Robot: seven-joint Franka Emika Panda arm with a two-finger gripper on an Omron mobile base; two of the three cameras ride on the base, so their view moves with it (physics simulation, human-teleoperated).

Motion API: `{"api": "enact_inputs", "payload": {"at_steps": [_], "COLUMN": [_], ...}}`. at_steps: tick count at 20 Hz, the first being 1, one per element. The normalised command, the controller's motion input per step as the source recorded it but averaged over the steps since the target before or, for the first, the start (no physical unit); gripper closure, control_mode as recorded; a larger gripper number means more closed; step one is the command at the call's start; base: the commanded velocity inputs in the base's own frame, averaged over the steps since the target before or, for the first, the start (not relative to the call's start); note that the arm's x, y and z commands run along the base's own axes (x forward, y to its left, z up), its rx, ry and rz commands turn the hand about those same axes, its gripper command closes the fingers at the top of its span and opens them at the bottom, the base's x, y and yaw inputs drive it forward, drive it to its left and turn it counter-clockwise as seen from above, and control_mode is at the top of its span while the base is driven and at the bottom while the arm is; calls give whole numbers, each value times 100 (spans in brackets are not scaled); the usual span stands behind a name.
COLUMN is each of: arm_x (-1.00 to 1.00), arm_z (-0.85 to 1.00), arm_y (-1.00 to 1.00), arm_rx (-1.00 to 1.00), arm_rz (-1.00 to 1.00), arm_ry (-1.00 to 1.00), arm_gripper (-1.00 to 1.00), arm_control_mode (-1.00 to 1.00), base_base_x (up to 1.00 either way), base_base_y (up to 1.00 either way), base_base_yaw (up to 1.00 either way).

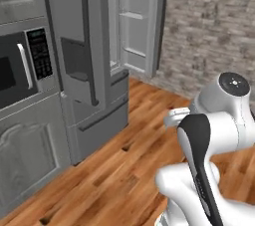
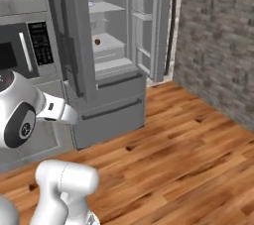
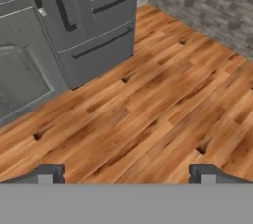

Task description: Pick the apple and mango from the fridge and place them on the plate next to the blender to make a fruit smoothie.

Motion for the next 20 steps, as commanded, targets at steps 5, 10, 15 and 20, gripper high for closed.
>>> {"api": "enact_inputs", "payload": {"at_steps": [5, 10, 15, 20], "arm_x": [0, 0, 0, 0], "arm_z": [0, 0, 0, 0], "arm_y": [0, 0, 0, 0], "arm_rx": [0, 0, 0, 0], "arm_rz": [0, 0, 0, 0], "arm_ry": [0, 0, 0, 0], "arm_gripper": [-100, -100, -100, -100], "arm_control_mode": [100, 100, 100, 100], "base_base_x": [100, 100, 100, 100], "base_base_y": [-24, -26, -33, -53], "base_base_yaw": [-7, -1, 10, 59]}}
